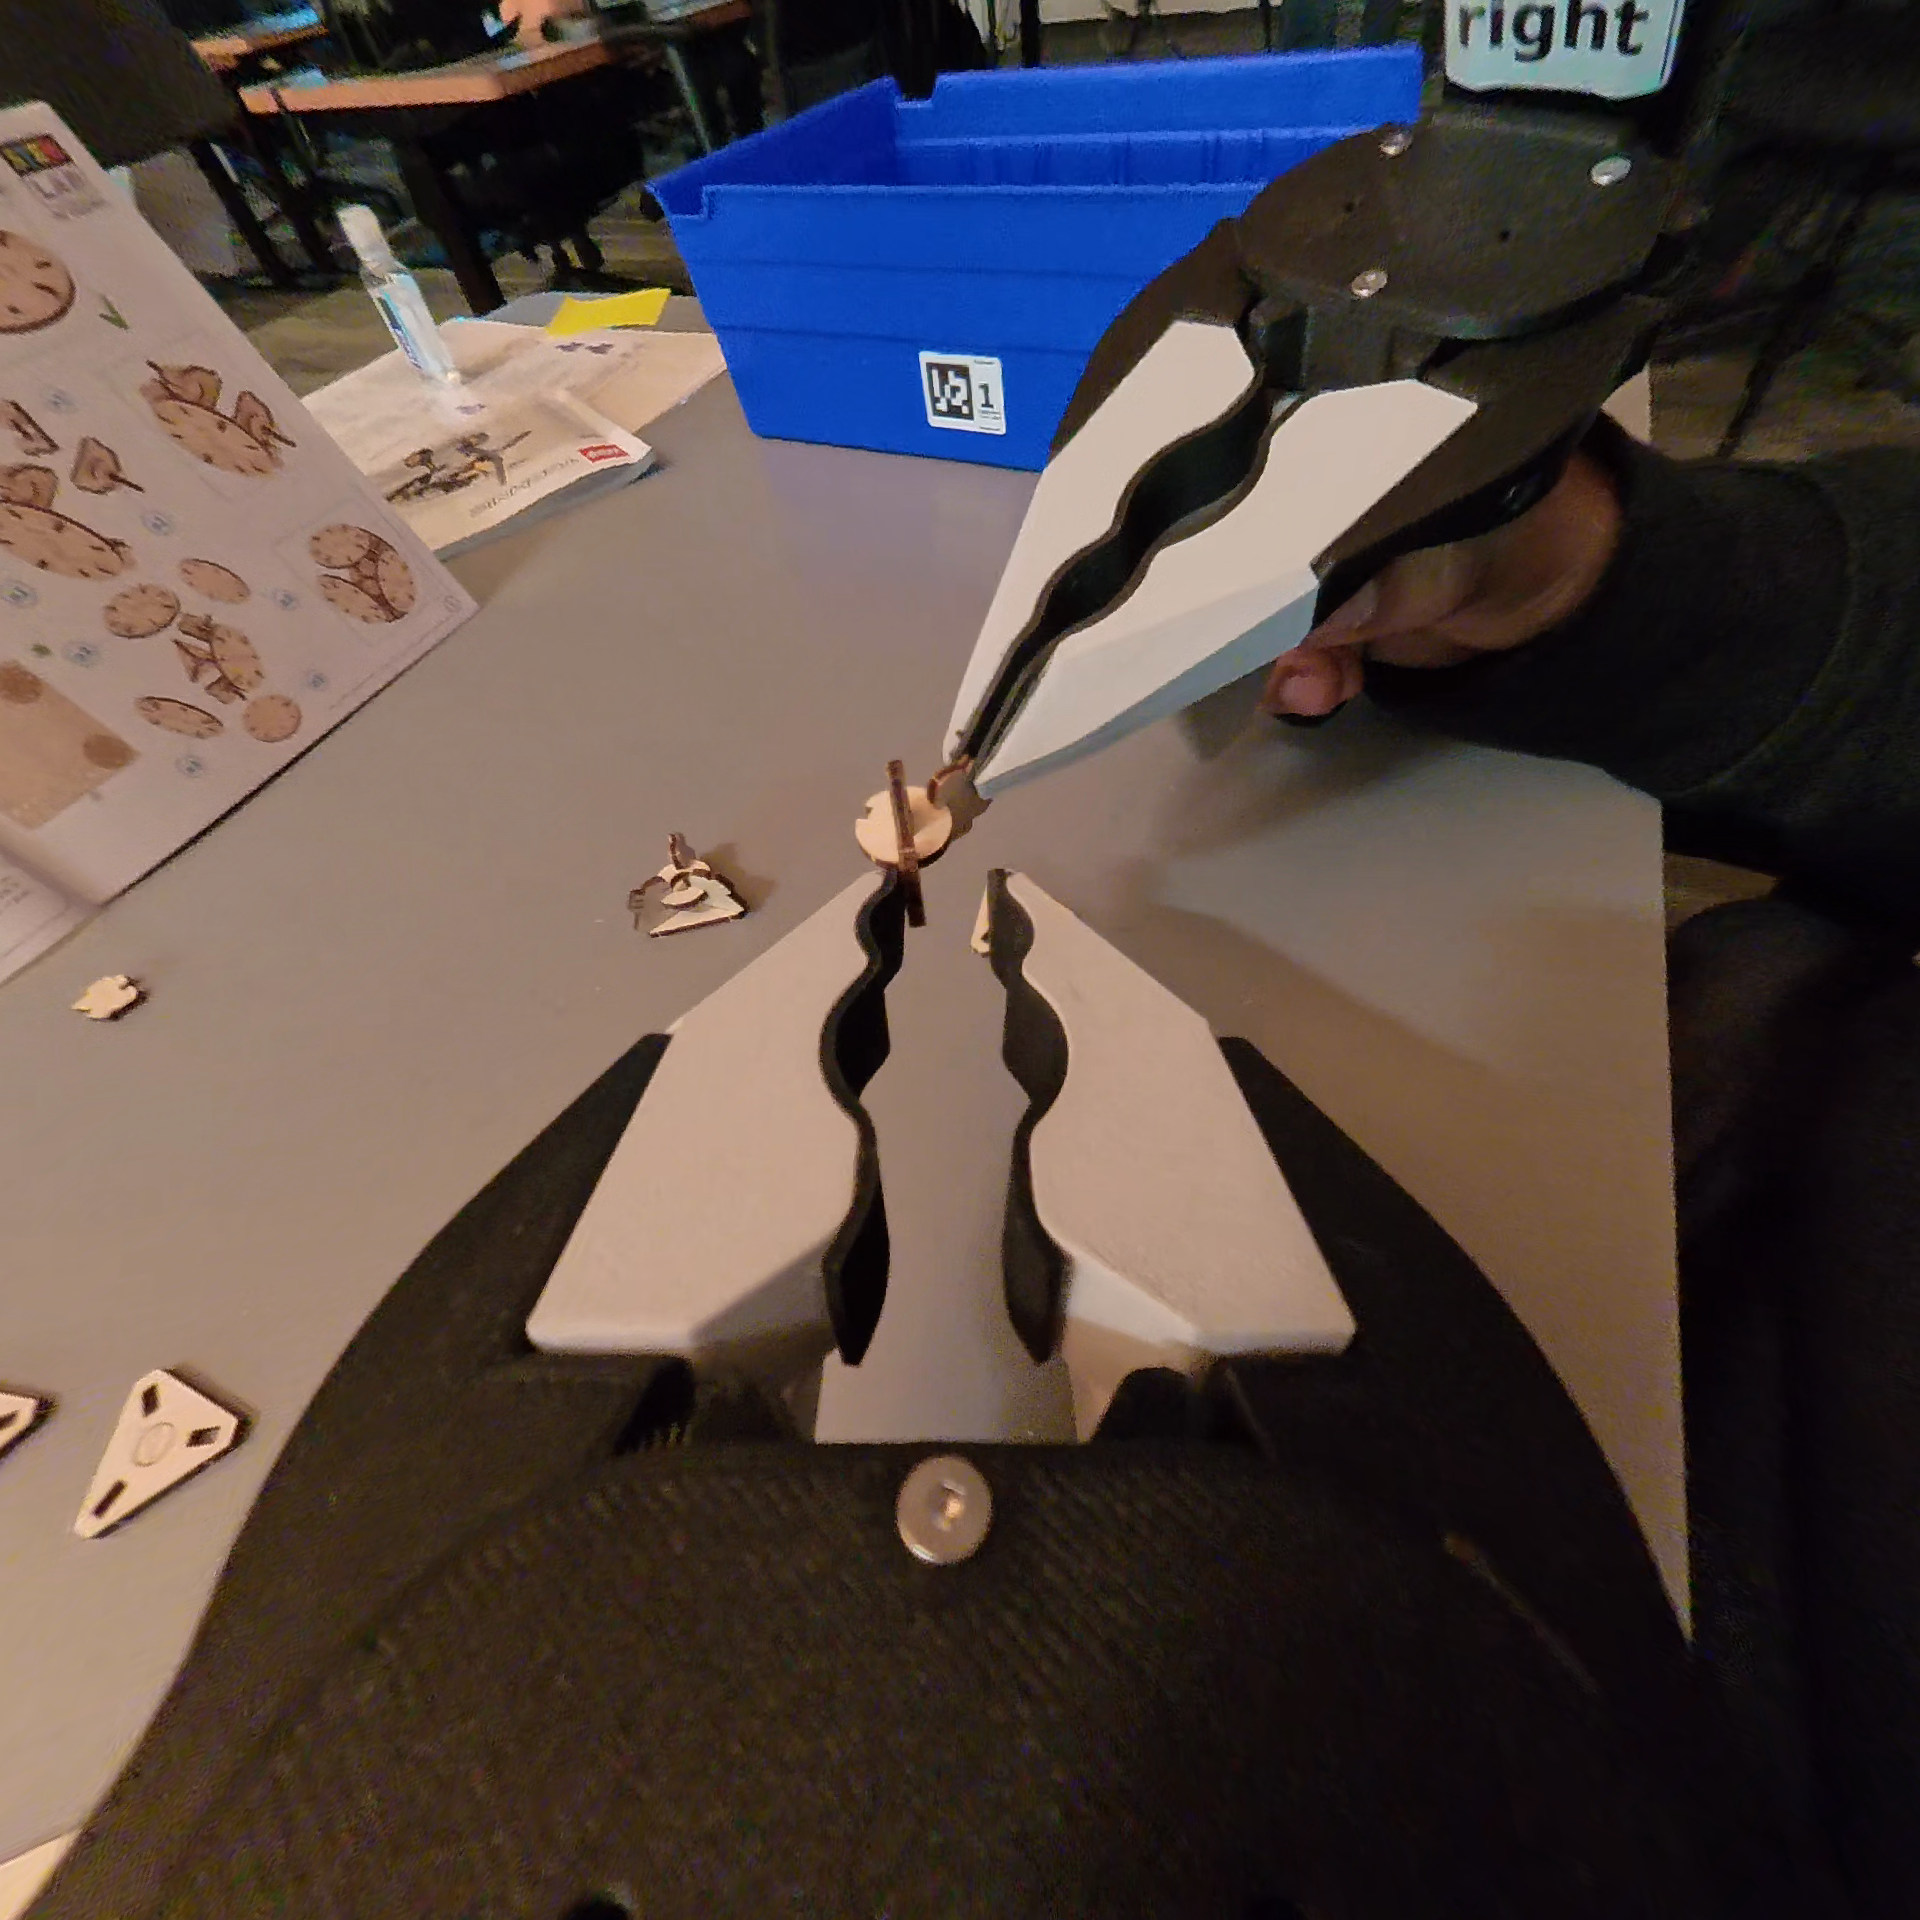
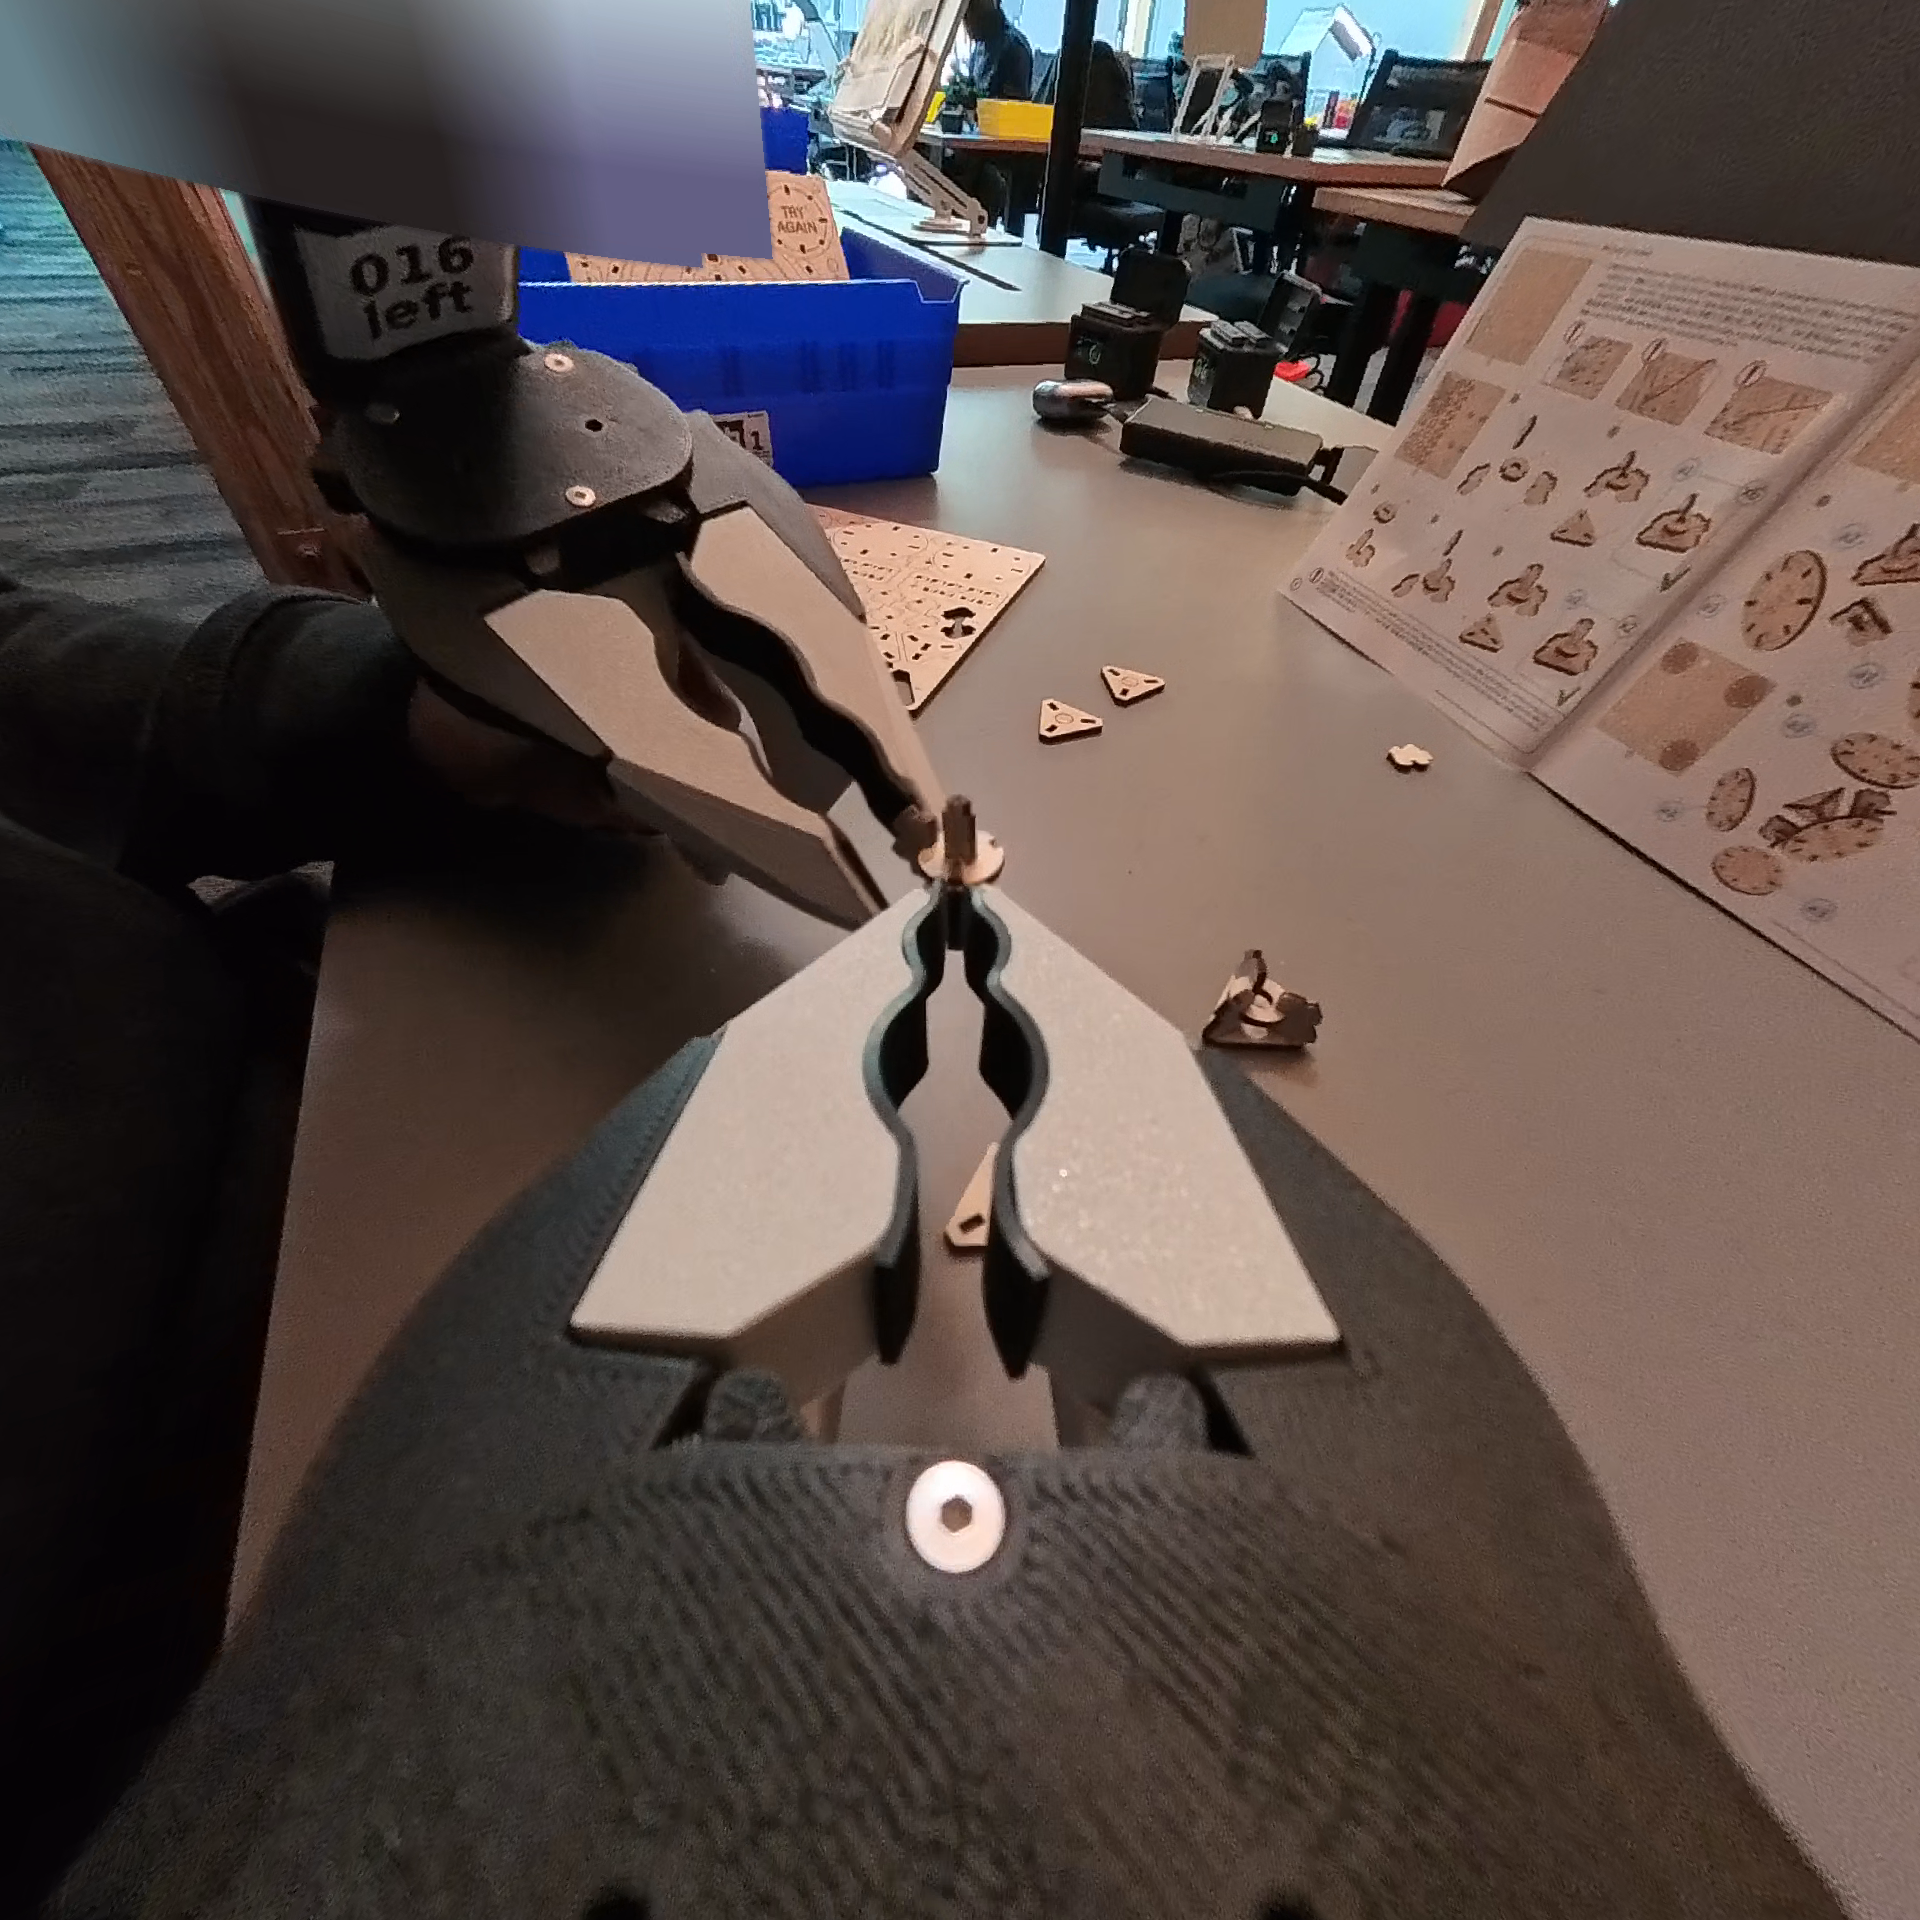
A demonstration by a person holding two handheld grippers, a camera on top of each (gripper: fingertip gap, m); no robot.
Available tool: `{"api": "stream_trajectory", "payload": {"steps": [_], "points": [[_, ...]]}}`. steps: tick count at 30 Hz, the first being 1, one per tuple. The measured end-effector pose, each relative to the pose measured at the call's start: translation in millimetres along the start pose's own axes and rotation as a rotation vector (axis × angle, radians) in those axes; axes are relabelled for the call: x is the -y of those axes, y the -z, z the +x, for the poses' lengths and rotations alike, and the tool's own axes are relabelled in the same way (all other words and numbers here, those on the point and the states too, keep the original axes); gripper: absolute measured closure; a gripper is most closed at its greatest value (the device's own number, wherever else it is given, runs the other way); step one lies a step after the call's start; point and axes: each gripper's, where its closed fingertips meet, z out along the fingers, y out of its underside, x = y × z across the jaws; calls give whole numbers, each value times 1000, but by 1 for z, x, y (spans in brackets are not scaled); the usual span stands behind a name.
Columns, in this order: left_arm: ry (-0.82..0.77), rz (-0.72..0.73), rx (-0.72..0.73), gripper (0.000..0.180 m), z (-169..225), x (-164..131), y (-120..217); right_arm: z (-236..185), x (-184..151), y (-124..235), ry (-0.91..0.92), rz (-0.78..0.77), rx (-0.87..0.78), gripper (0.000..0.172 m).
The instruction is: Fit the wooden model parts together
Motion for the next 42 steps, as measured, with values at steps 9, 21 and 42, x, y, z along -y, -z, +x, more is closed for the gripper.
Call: {"api": "stream_trajectory", "payload": {"steps": [9, 21, 42], "points": [[100, 3, -29, 180, -6, -3, 2, -2, -4, -4, -74, -13, 36, 171], [104, -3, -27, 180, -6, -4, 2, -2, -6, -4, -121, -15, 65, 171], [85, -32, -11, 180, -4, -7, 1, -3, -9, -5, -155, -33, 64, 171]]}}
